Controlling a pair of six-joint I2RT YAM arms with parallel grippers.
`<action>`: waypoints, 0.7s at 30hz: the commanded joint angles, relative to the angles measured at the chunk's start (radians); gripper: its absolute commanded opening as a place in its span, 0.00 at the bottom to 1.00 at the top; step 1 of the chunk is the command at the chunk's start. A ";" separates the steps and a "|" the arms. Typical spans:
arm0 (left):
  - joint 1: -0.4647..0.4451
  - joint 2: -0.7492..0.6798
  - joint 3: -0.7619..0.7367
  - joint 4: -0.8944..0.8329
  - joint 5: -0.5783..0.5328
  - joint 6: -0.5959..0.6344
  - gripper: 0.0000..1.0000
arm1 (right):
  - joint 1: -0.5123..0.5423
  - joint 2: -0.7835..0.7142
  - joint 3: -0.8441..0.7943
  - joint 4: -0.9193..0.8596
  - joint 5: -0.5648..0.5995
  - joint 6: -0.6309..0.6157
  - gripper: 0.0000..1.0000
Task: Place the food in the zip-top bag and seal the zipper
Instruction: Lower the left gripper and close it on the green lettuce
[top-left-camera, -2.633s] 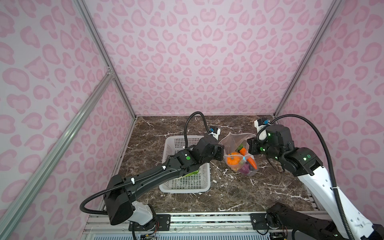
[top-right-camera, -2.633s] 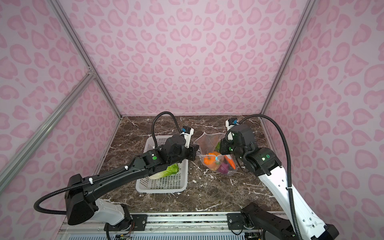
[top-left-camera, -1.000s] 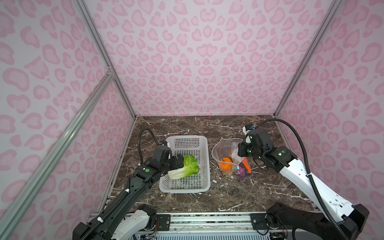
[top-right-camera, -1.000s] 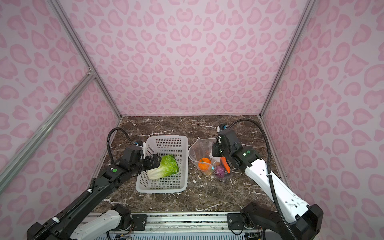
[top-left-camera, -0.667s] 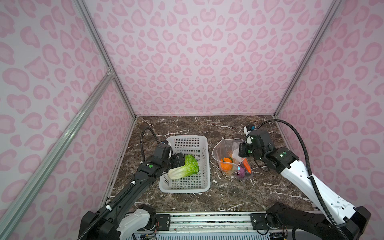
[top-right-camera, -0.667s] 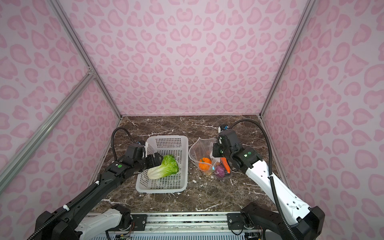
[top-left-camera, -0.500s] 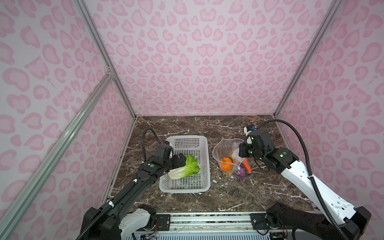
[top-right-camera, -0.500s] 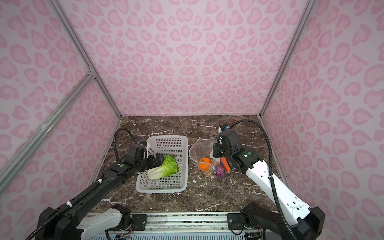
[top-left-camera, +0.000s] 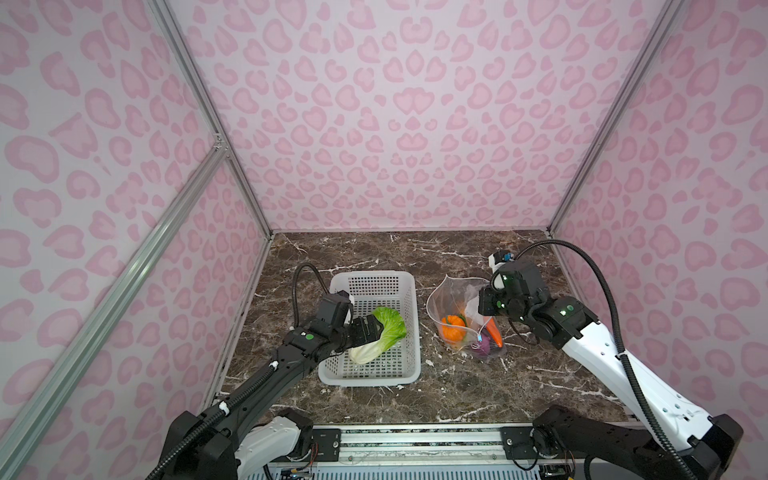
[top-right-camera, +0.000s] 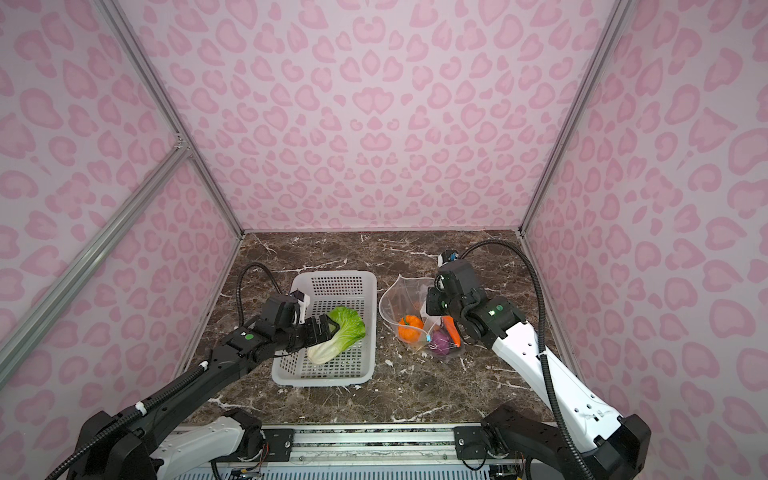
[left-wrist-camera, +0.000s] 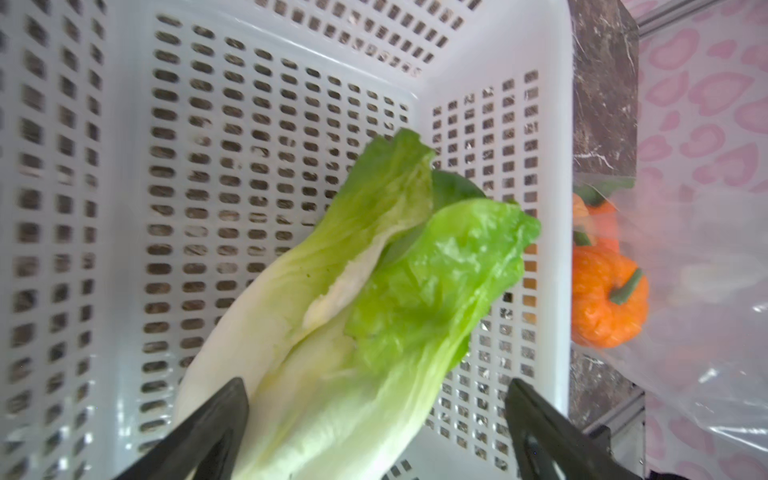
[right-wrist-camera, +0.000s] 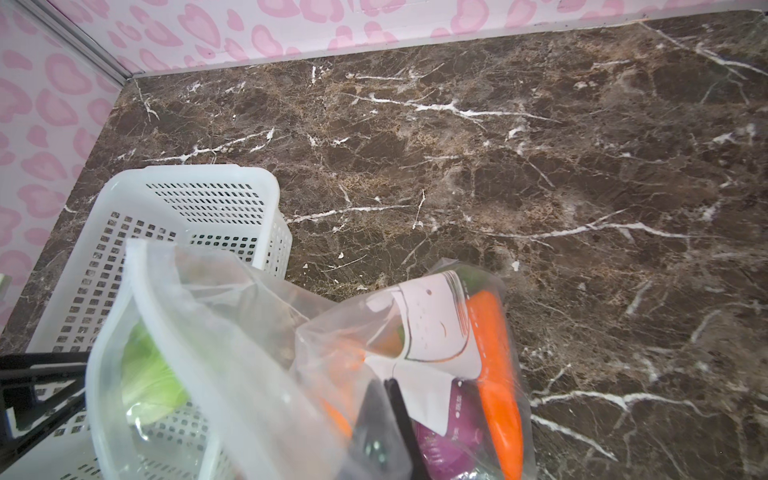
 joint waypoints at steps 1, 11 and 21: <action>-0.050 0.008 0.032 0.001 0.005 -0.054 0.98 | 0.002 0.011 -0.003 0.023 0.000 0.001 0.00; -0.070 0.066 0.128 -0.193 -0.246 0.086 0.98 | 0.002 0.011 -0.004 0.009 0.009 -0.008 0.00; -0.079 0.145 0.135 -0.170 -0.176 0.153 0.98 | 0.001 0.019 0.001 0.006 0.010 -0.007 0.05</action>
